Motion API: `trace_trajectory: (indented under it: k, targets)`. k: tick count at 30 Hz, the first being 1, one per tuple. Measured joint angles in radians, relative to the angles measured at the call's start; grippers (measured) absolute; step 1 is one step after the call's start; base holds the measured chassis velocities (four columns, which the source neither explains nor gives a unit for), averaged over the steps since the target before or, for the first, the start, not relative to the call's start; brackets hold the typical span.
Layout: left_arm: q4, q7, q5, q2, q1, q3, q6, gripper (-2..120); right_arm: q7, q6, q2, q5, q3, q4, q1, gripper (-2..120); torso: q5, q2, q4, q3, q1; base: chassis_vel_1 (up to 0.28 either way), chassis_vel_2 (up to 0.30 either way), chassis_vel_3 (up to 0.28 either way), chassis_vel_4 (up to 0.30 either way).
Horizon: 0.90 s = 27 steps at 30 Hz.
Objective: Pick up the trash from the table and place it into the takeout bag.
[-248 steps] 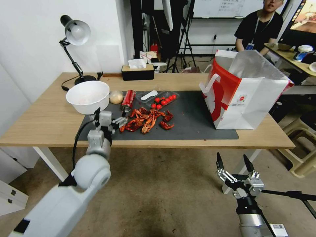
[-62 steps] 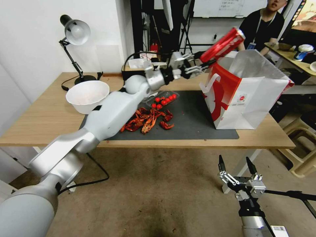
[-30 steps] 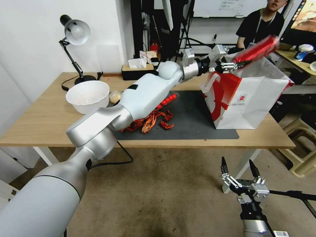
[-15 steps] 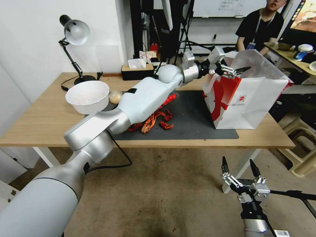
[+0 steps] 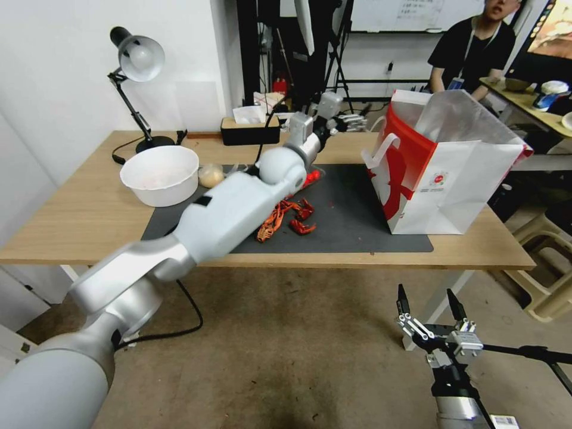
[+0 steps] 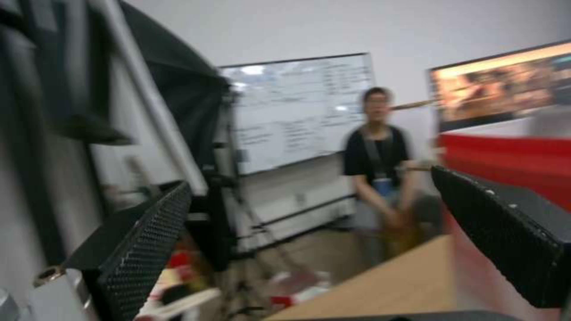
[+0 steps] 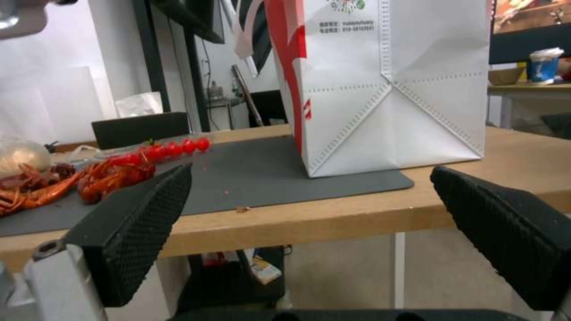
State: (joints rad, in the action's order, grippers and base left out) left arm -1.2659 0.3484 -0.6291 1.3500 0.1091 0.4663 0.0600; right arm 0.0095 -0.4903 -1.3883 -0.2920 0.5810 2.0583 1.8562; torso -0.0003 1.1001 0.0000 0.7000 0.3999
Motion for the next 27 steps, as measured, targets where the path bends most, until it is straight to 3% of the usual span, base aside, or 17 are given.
trace_trajectory:
  k: [1, 2, 3, 4, 7, 10, 17, 27]
  targets:
    - [0.0, 0.0, 0.0, 0.0, 0.0, 0.0, 0.0, 100, 0.0, 0.0, 0.0, 0.0, 0.0, 0.0, 0.0, 100, 0.0, 0.0, 0.0, 0.0, 0.0, 0.0, 0.0, 0.0, 0.0]
    - [-0.024, 0.094, 0.07, -0.006, 0.031, -0.004, -0.008, 100, 0.001, 0.004, 0.004, 0.0, 0.0, 0.0, -0.002, 100, 0.0001, 0.0, 0.0001, 0.0, 0.0, 0.0, 0.0, 0.0, 0.0]
    - [-0.035, 0.144, 0.11, -0.01, 0.047, -0.006, -0.018, 100, 0.001, 0.006, 0.007, 0.0, 0.0, 0.0, -0.002, 100, 0.0001, 0.0, 0.0, 0.0, 0.0, 0.0, 0.0, 0.0, 0.0]
    - [-0.035, 0.144, 0.11, -0.01, 0.047, -0.006, -0.018, 100, 0.001, 0.006, 0.007, 0.0, 0.0, 0.0, -0.002, 100, 0.0001, 0.0, 0.0, 0.0, 0.0, 0.0, 0.0, 0.0, 0.0]
    - [-0.098, 0.232, 0.16, -0.038, 0.095, -0.025, -0.082, 100, 0.003, 0.009, 0.014, 0.0, 0.001, 0.003, -0.003, 100, 0.0002, 0.0, 0.0, 0.0, 0.0, 0.0, 0.0, 0.0, 0.0]
    - [-0.142, 0.276, 0.17, -0.062, 0.13, -0.038, -0.11, 100, 0.004, 0.009, 0.015, 0.0, 0.002, 0.004, -0.003, 100, 0.0001, 0.0, 0.0, 0.0, 0.0, 0.0, 0.0, 0.0, 0.0]
    - [-0.228, 0.291, 0.174, -0.126, 0.23, -0.083, -0.111, 100, 0.004, 0.01, 0.011, 0.005, -0.005, 0.005, -0.003, 100, 0.0004, 0.0, -0.0001, 0.0, 0.0, 0.0, 0.0, 0.0, 0.0]
    - [-0.423, 0.289, 0.217, -0.265, 0.545, -0.303, -0.091, 100, 0.002, 0.009, 0.009, 0.011, -0.011, 0.007, 0.0, 100, 0.0006, 0.0, 0.0003, 0.0, 0.0, 0.0, 0.0, 0.0, 0.0]
